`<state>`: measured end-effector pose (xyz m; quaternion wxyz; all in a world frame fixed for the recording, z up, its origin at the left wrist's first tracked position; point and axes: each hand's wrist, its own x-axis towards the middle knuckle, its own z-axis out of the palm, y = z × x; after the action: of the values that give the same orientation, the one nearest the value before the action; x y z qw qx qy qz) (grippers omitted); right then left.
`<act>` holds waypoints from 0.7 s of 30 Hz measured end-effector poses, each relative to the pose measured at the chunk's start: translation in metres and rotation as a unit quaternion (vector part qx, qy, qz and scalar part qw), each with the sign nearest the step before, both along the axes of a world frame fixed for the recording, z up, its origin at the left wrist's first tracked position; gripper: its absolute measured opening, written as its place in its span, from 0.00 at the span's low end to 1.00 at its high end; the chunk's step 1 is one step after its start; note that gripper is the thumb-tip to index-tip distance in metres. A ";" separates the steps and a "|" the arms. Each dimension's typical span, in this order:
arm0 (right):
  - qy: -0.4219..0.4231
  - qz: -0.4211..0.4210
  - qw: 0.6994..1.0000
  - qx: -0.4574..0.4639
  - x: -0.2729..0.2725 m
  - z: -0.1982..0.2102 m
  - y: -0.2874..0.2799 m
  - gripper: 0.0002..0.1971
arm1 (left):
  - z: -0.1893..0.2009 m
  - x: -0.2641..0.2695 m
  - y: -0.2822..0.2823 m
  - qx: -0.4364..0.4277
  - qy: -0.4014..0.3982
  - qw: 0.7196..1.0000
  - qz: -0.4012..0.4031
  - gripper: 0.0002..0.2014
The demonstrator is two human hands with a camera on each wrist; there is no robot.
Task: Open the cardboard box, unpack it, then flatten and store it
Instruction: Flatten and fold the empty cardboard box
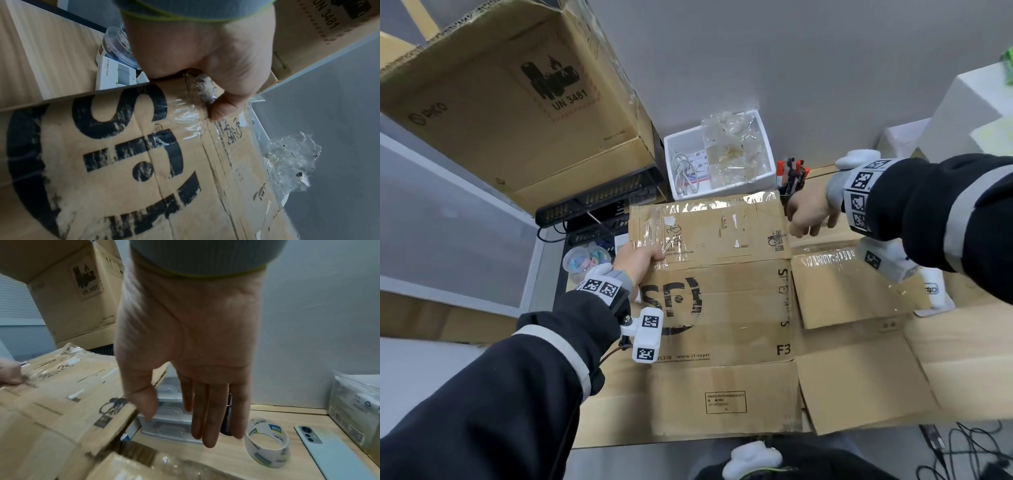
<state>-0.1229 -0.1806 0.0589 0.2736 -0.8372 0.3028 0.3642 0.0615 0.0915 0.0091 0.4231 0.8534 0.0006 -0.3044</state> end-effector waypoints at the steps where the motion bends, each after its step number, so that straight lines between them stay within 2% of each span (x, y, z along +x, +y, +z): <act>1: 0.015 0.011 1.000 0.002 -0.003 0.000 0.002 0.26 | -0.001 0.001 0.000 0.004 -0.002 1.000 0.000 0.27; 3: 0.032 0.031 0.999 0.007 -0.009 -0.001 0.010 0.35 | 0.002 -0.001 -0.002 0.016 -0.001 1.000 0.002 0.27; 5: 0.017 0.049 0.999 0.009 -0.010 -0.006 0.018 0.43 | 0.006 -0.004 -0.007 0.019 0.002 1.000 0.005 0.19; 7: 0.002 0.067 0.998 -0.018 -0.009 -0.022 0.023 0.56 | 0.010 -0.007 -0.012 0.021 0.003 1.000 0.018 0.11; 8: -0.004 0.072 0.997 -0.036 -0.007 -0.032 0.026 0.58 | 0.011 -0.007 -0.012 0.025 -0.001 0.999 0.025 0.10; 11: 0.001 0.086 0.992 -0.091 -0.008 -0.041 0.034 0.52 | 0.008 -0.002 -0.011 0.035 -0.004 0.999 0.029 0.13; 14: 0.020 0.071 0.991 -0.109 -0.007 -0.035 0.041 0.40 | 0.006 0.000 -0.009 0.034 0.002 0.999 0.019 0.18; 18: 0.011 0.060 0.988 -0.144 0.002 -0.034 0.047 0.26 | 0.015 -0.003 -0.012 0.027 -0.005 1.000 0.014 0.08; 21: 0.046 0.071 0.991 -0.101 0.007 -0.022 0.038 0.29 | 0.021 -0.001 -0.014 0.029 -0.007 1.000 0.003 0.07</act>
<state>-0.1160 -0.1428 0.0367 0.1468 -0.8622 0.2897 0.3887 0.0610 0.0779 0.0297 0.3988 0.8675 0.0097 -0.2971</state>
